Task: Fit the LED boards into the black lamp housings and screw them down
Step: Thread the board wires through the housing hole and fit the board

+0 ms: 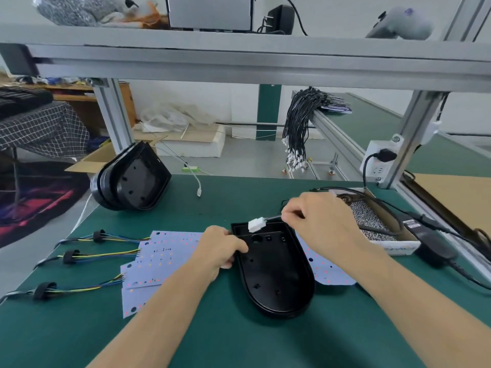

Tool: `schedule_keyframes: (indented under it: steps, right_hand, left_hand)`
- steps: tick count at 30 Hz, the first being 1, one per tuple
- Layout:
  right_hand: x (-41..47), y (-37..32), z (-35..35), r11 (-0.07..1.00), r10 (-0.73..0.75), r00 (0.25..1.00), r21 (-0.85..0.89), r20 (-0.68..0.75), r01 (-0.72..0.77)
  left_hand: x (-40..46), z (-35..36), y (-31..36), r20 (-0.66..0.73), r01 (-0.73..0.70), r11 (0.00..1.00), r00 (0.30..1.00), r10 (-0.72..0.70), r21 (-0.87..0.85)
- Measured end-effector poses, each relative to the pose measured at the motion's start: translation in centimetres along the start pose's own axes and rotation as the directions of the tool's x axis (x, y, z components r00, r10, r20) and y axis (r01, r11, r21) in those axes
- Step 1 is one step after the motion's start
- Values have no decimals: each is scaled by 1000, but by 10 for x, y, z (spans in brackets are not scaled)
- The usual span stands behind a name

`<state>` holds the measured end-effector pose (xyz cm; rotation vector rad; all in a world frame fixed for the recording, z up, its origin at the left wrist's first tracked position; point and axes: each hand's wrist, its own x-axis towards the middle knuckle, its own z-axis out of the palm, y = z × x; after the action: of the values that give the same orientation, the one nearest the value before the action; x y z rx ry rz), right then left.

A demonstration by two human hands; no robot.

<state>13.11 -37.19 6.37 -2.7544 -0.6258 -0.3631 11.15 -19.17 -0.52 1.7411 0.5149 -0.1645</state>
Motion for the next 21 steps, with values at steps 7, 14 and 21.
schedule_keyframes:
  steps: [7, 14, 21]
  right_hand:
    - [-6, 4, 7, 991, -24, 1000, -133, -16, 22]
    - [-5, -6, -1, 971, -118, 989, -219, -92, 96]
    - [8, -22, -8, 987, -71, 992, -150, -107, 55]
  left_hand:
    - [-3, 6, 6, -35, 5, 959, 999, -16, -283]
    - [-18, 10, 23, -53, -103, 868, 995, 89, -485]
    - [-40, 31, 44, -62, -285, 822, 954, 294, -494]
